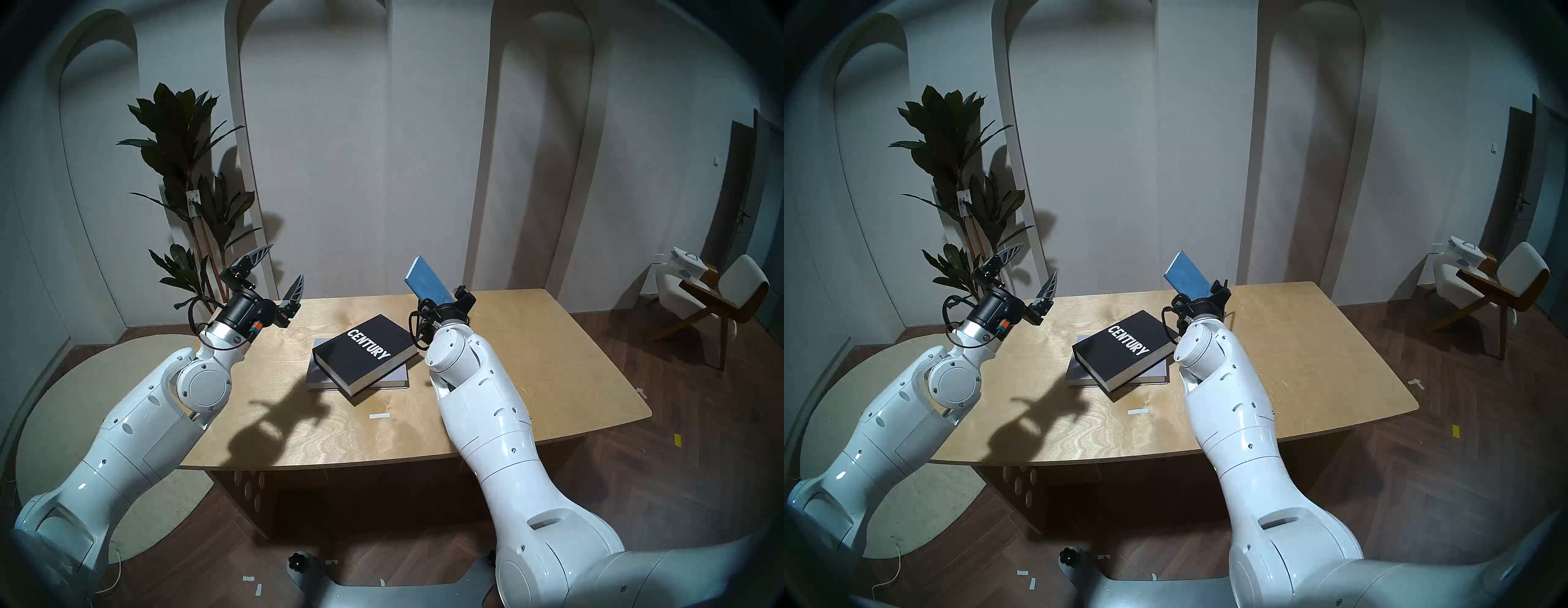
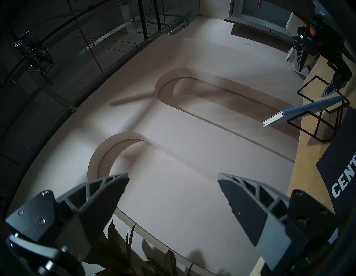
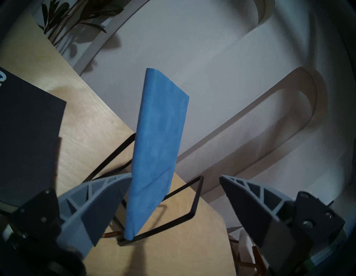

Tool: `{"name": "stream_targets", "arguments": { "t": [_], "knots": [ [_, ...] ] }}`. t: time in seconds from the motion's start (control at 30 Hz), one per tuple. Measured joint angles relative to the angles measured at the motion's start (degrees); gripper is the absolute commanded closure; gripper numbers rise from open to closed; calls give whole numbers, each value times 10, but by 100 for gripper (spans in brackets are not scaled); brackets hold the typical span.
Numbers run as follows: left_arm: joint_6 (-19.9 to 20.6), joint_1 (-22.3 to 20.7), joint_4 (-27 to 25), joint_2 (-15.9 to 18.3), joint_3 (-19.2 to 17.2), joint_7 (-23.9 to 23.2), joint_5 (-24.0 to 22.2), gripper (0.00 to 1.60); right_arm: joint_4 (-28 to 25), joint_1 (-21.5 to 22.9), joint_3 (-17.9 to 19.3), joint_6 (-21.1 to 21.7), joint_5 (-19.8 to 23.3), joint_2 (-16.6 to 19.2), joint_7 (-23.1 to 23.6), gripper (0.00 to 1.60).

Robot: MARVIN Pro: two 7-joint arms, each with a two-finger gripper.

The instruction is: Stack the books into one stack

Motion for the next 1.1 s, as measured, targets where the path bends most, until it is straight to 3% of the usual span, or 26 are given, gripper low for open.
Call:
{"name": "stream_targets", "arguments": {
  "t": [0.33,0.67,0.87,1.1],
  "knots": [
    [-3,0,-1,2,1,1,-2,0,-8,-2,2,8,5,16,54,0],
    [-4,0,-1,3,2,1,-2,0,48,16,-11,-17,-9,45,81,0],
    [-4,0,-1,4,3,1,-2,0,80,30,-21,-43,-22,63,79,0],
    [-5,0,-1,4,3,1,-2,0,62,33,-27,-48,-31,71,73,0]
  ]
}}
